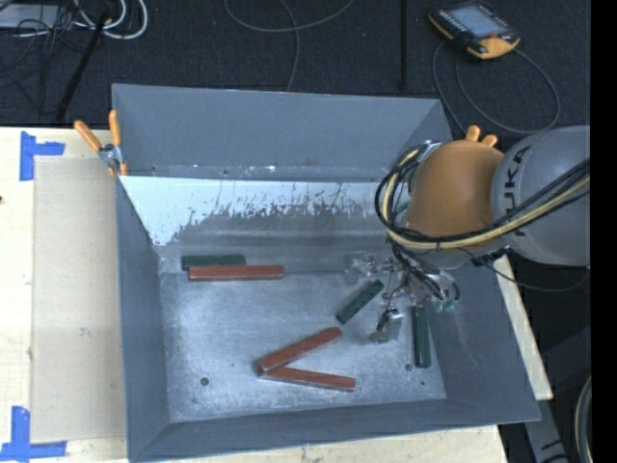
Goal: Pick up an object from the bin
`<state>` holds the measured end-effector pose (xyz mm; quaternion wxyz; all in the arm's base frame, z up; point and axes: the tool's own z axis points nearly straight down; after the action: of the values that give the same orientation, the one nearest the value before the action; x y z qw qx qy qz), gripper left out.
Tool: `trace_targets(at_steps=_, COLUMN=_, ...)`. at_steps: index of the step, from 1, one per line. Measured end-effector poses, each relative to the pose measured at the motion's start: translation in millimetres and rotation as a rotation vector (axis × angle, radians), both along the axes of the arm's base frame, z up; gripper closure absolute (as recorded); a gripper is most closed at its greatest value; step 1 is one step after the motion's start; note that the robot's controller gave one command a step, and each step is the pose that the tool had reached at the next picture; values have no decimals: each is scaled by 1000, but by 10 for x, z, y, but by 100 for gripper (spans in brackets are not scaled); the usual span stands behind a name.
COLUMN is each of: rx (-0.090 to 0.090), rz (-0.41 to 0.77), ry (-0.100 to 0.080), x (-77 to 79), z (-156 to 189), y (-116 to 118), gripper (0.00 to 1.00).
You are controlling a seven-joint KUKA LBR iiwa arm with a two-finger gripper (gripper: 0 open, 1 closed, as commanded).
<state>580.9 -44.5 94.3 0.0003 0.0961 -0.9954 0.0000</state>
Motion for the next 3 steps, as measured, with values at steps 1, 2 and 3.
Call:
trace_targets(at_steps=1, rx=1, rz=199, ry=-3, x=111, z=-239, y=-336, gripper=100)
trace_targets(at_steps=2, rx=1, rz=199, ry=-3, x=110, z=-239, y=-336, gripper=100)
trace_targets(at_steps=3, rx=3, rz=208, ry=6, x=19, z=273, y=-269, gripper=100)
